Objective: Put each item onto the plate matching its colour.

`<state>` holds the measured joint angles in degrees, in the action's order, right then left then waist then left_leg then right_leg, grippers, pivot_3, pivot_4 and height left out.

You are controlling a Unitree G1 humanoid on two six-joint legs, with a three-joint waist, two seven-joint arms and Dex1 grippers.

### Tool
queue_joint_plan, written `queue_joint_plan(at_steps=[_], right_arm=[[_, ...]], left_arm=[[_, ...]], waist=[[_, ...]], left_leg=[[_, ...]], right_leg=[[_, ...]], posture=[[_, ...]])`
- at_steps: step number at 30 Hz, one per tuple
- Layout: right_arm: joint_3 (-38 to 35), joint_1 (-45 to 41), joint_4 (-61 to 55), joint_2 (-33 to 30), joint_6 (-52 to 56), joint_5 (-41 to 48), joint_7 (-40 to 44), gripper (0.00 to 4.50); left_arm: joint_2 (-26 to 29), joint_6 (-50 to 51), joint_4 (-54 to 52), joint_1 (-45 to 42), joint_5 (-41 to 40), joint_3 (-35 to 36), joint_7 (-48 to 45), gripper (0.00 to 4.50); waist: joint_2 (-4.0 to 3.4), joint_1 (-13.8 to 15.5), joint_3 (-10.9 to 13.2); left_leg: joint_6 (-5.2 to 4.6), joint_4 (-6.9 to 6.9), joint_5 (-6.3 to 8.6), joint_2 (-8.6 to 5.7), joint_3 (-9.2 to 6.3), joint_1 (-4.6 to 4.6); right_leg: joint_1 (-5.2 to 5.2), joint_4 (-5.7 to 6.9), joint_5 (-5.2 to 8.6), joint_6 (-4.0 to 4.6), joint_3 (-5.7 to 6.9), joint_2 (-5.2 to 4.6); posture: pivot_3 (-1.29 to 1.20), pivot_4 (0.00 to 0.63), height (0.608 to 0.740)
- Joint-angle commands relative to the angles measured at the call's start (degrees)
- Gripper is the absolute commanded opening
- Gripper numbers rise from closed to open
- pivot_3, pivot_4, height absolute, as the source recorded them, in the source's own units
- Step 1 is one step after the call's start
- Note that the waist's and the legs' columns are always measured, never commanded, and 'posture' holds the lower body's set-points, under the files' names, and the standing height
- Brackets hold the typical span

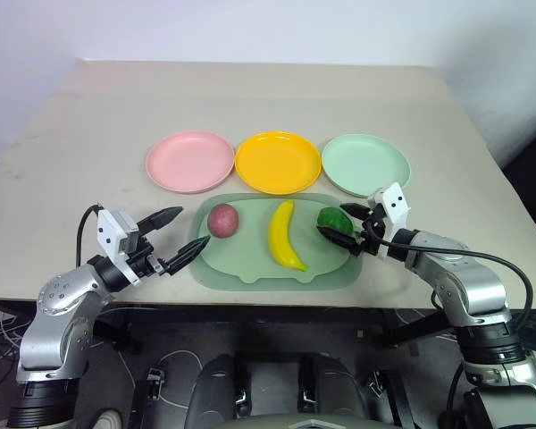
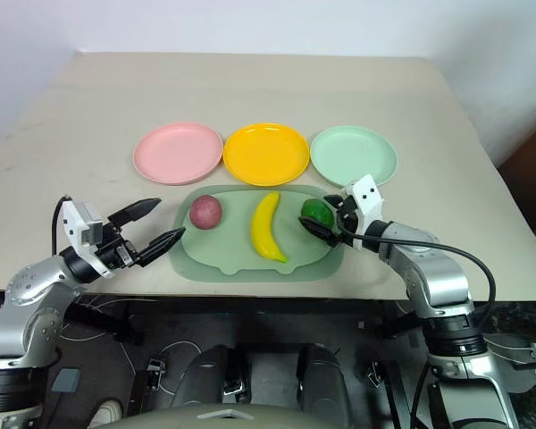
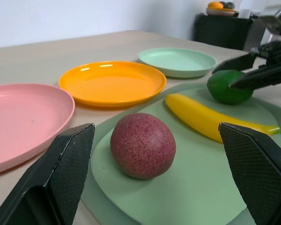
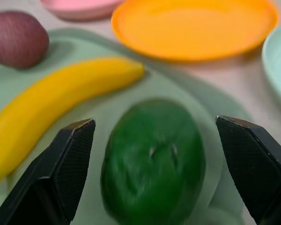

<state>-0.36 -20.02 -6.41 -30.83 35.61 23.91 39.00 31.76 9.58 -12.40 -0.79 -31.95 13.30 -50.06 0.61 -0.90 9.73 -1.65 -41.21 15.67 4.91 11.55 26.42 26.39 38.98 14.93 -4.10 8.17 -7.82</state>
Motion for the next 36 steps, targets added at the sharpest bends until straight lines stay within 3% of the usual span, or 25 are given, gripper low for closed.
queue_joint_plan(at_steps=[1,2,8,14,20,26,32,36], right_arm=[[-0.6,-2.1,-0.8,0.0,1.1,0.9,0.6,4.36],[-0.7,-2.5,-0.7,0.1,1.6,1.0,0.6,4.36],[-1.1,-2.6,-3.0,-1.7,4.6,2.3,3.1,2.53],[-2.0,-4.6,-3.5,-2.1,5.7,2.8,2.9,2.49],[-7.4,-15.9,2.0,0.4,5.8,4.5,-2.6,2.49],[-3.3,-26.2,23.6,0.7,-1.2,-4.0,-3.7,2.49],[-1.9,-39.2,53.1,4.7,-12.5,-12.7,-10.7,2.49],[-2.0,-43.4,62.9,5.9,-17.2,-15.4,-12.4,2.49]], left_arm=[[-0.1,-1.1,-2.0,-0.3,-0.1,0.8,0.6,4.44],[-0.1,-1.0,-2.1,-0.3,-0.1,0.8,0.7,4.44],[0.3,-1.2,-1.7,0.1,-0.2,1.4,0.4,4.50],[0.5,-2.4,-0.1,0.0,0.1,1.9,-0.4,4.50],[0.3,-2.7,-1.1,1.0,0.1,2.1,0.0,4.50],[0.1,-2.6,-2.2,1.8,0.1,2.3,1.1,4.50],[0.0,-1.9,-4.9,3.9,-0.1,2.7,2.7,4.50],[0.1,-2.0,-5.6,5.0,-0.3,3.1,3.1,4.50]], waist=[[0.00,0.1,0.0],[0.00,0.1,0.0],[0.00,0.1,0.0],[0.00,0.0,0.0],[-0.02,-0.1,0.0],[-0.01,0.0,0.0],[-0.09,-1.0,0.1],[-0.09,-1.7,0.1]], left_leg=[[0.00,0.00,0.00,0.00,0.00,0.00],[0.00,0.00,0.00,0.00,-0.01,0.00],[-0.01,0.00,0.00,0.00,0.00,0.00],[-0.01,0.00,0.01,0.00,-0.01,0.00],[0.00,0.00,0.00,0.00,0.02,0.01],[-0.01,0.00,0.01,-0.02,0.05,0.02],[0.02,0.03,-0.02,-0.05,0.36,0.05],[0.03,0.06,-0.03,-0.04,0.58,0.05]], right_leg=[[0.00,0.00,0.00,0.00,0.00,0.00],[0.00,0.00,0.00,0.00,0.00,0.00],[0.00,0.00,0.00,0.00,0.00,-0.02],[0.01,0.00,0.00,0.01,0.00,-0.02],[0.05,0.03,0.00,0.00,-0.01,-0.02],[0.04,0.01,0.00,0.01,0.00,-0.03],[0.25,0.15,-0.01,0.00,-0.14,0.01],[0.27,0.16,0.00,-0.02,-0.18,0.02]], posture=[[0.00,0.150,0.695],[0.00,0.150,0.695],[0.00,0.150,0.695],[0.00,0.150,0.695],[0.00,0.150,0.695],[0.00,0.150,0.695],[0.00,0.150,0.695],[0.00,0.150,0.695]])
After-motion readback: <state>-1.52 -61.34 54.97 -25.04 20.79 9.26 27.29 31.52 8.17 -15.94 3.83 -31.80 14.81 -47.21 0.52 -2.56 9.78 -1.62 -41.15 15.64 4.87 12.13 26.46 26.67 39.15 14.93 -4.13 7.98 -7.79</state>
